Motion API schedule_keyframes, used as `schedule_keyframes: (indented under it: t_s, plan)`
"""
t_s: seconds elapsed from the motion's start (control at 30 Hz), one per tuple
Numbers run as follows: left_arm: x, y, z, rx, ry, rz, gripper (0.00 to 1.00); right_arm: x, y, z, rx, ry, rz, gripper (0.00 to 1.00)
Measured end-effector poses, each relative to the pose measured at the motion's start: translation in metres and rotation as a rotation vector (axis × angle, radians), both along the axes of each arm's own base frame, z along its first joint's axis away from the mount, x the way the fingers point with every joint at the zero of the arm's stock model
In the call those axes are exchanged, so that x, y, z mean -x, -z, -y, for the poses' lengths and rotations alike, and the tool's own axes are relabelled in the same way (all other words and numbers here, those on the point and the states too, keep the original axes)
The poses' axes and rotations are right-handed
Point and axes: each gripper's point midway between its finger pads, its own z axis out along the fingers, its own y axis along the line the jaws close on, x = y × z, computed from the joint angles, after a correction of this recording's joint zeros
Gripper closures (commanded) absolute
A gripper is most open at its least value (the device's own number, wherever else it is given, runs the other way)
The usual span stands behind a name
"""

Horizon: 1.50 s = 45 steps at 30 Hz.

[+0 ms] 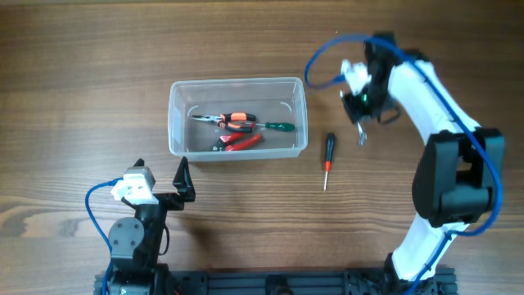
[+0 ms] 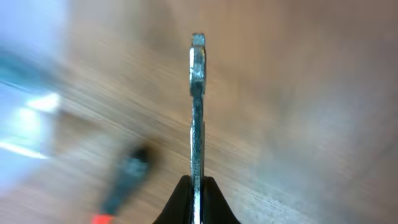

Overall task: Pack container
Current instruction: 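Drop the silver hex key into the container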

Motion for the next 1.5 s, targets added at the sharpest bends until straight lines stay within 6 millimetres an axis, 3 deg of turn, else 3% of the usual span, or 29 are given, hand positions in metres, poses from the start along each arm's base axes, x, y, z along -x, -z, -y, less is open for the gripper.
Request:
schedule_keyframes:
  t_s: [0.03, 0.07, 0.13, 0.23, 0.33, 0.43, 0.5, 0.6, 0.7, 0.9, 0.93, 0.97, 1.0, 1.27, 1.4, 1.5]
  plan:
    - [0.000, 0.000, 0.000, 0.000, 0.000, 0.000, 0.00, -0.004, -0.010, -0.005, -0.020, -0.003, 0.016, 0.96]
    - [0.000, 0.000, 0.000, 0.000, 0.000, 0.000, 0.00, -0.017, -0.046, -0.028, -0.091, -0.032, 0.089, 0.96]
    - [0.000, 0.000, 0.000, 0.000, 0.000, 0.000, 0.00, -0.024, -0.082, -0.063, -0.168, -0.111, 0.182, 0.96]
    - [0.000, 0.000, 0.000, 0.000, 0.000, 0.000, 0.00, -0.015, -0.113, -0.127, -0.264, -0.336, 0.294, 0.96]
    - [0.000, 0.000, 0.000, 0.000, 0.000, 0.000, 0.00, 0.010, -0.115, -0.182, -0.301, -0.553, 0.318, 0.96]
    - [0.000, 0.000, 0.000, 0.000, 0.000, 0.000, 0.00, 0.040, -0.101, -0.217, -0.297, -0.705, 0.279, 0.96]
    - [0.000, 0.000, 0.000, 0.000, 0.000, 0.000, 0.00, 0.053, -0.086, -0.227, -0.279, -0.758, 0.238, 0.96]
    - [0.000, 0.000, 0.000, 0.000, 0.000, 0.000, 0.00, 0.058, -0.059, -0.229, -0.212, -0.794, 0.192, 0.95]
    - [0.000, 0.000, 0.000, 0.000, 0.000, 0.000, 0.00, 0.048, -0.031, -0.221, -0.139, -0.803, 0.186, 0.96]
    - [0.000, 0.000, 0.000, 0.000, 0.000, 0.000, 0.00, 0.037, 0.001, -0.213, -0.098, -0.808, 0.158, 0.95]
    - [0.000, 0.000, 0.000, 0.000, 0.000, 0.000, 0.00, 0.038, 0.003, -0.214, -0.107, -0.809, 0.149, 0.91]
    - [0.000, 0.000, 0.000, 0.000, 0.000, 0.000, 0.00, 0.040, 0.005, -0.216, -0.118, -0.811, 0.142, 0.71]
    - [0.000, 0.000, 0.000, 0.000, 0.000, 0.000, 0.00, 0.041, 0.006, -0.217, -0.130, -0.812, 0.137, 0.60]
    - [0.000, 0.000, 0.000, 0.000, 0.000, 0.000, 0.00, 0.051, 0.003, -0.215, -0.159, -0.669, 0.050, 0.50]
    - [0.000, 0.000, 0.000, 0.000, 0.000, 0.000, 0.00, 0.044, -0.026, -0.211, -0.162, -0.562, 0.062, 0.32]
    - [0.000, 0.000, 0.000, 0.000, 0.000, 0.000, 0.00, 0.024, -0.076, -0.194, -0.140, -0.410, 0.180, 0.25]
